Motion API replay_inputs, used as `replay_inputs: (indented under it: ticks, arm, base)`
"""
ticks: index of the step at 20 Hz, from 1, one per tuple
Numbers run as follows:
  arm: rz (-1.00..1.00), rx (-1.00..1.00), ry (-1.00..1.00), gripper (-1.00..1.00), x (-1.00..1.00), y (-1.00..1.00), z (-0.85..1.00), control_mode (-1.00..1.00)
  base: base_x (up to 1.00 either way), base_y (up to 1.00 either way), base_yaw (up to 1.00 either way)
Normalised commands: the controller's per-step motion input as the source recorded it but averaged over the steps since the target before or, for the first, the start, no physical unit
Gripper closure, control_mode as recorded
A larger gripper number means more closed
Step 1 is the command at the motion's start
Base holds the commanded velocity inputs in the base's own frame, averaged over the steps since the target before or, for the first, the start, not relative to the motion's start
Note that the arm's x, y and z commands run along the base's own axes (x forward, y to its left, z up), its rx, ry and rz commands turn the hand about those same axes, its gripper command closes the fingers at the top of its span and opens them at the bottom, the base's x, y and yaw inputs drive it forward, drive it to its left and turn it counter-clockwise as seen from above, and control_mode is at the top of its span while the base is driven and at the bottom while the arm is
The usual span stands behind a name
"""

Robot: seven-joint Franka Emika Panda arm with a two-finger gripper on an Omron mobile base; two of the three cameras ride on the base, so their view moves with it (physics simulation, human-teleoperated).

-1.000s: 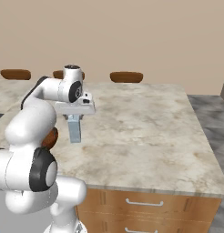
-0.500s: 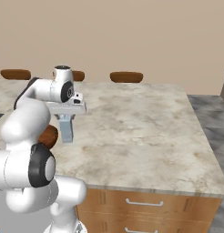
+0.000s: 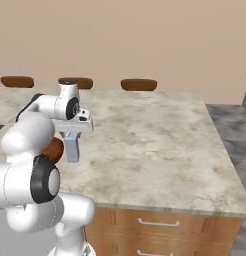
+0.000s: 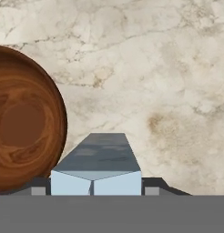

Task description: Gather the eggs and milk located in the vicinity of the sink area and place them right next to the bowl.

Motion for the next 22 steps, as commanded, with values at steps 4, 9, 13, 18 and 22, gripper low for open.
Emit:
replay_inputs:
  ticks: [4,9,13,18,22]
  arm:
    - [0.0,0.0,0.0,1.0,0.0,0.19,-0.3,-1.0]
    - [-0.01,0.0,0.0,1.0,0.1,0.09,-0.1,-1.0]
    - [-0.06,0.0,-0.01,1.0,0.36,0.03,-0.08,-1.0]
    - [-0.06,0.0,-0.01,1.0,0.26,0.2,-0.02,-1.0]
    - [-0.02,0.0,0.0,1.0,0.0,0.08,-0.07,-1.0]
  base:
    - [0.0,0.0,0.0]
    - [0.0,0.0,0.0]
    - [0.0,0.0,0.0]
    - [0.0,0.0,0.0]
    - [0.0,0.0,0.0]
